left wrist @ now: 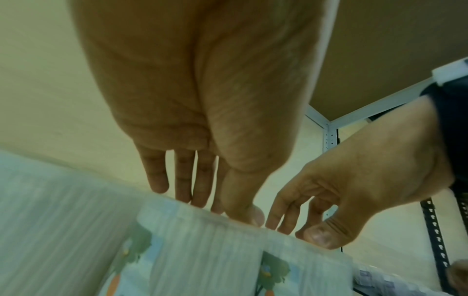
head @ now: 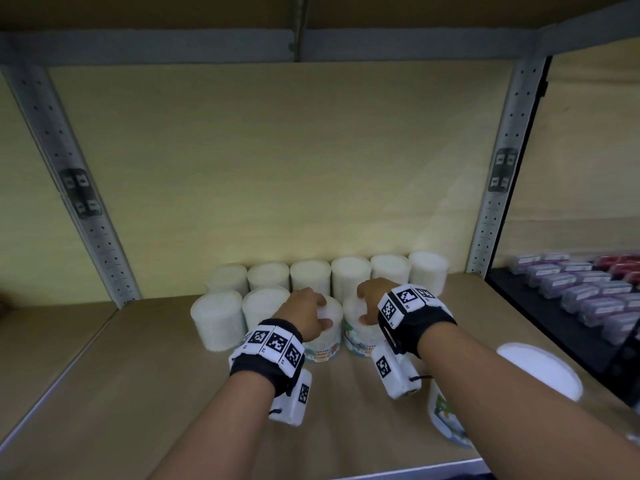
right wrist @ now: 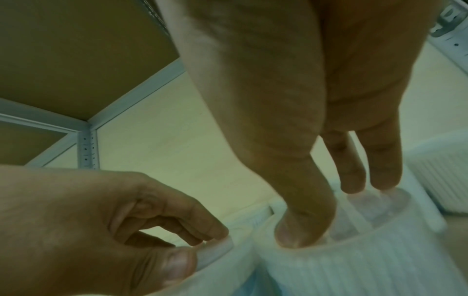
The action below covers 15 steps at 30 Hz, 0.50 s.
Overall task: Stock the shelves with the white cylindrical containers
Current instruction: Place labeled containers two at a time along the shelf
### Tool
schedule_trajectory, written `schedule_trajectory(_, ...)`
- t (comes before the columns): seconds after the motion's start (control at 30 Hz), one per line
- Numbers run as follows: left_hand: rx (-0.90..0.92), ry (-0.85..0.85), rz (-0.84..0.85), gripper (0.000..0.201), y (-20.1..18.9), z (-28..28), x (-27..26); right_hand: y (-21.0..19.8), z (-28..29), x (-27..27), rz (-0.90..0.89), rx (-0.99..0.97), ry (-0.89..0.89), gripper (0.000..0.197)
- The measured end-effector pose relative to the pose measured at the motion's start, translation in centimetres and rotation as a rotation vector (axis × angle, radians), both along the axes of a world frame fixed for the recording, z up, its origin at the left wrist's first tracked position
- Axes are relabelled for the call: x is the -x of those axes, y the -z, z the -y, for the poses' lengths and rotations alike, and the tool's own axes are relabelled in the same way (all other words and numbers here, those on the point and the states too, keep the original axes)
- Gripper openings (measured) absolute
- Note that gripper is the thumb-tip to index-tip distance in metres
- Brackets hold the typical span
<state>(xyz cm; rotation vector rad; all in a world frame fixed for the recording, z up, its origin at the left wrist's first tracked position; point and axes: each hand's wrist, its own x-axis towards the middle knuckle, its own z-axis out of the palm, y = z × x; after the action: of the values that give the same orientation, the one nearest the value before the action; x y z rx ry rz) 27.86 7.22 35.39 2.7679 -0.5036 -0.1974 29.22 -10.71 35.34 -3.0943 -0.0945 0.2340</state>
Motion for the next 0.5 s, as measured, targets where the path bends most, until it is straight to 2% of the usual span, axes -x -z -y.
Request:
schedule_trajectory(0.1,-0.010,0.011,0.009,0.056,-0.2,-0.3,1.4,1.1,0.7,-0.3,-0.011,0.054,-0.011,0.052)
schedule_trajectory(0.23,-0.011,0.034,0.014,0.055,-0.3,-1.0,3.4,-0.5,-0.3,3.0,-0.087,0.047,-0.060,0.055)
schedule_trajectory(0.5,-0.003,0.043,0.014,0.054,-0.6,-2.0,7.6,-1.6,-1.1,8.6,-0.060,0.084,-0.087,0.058)
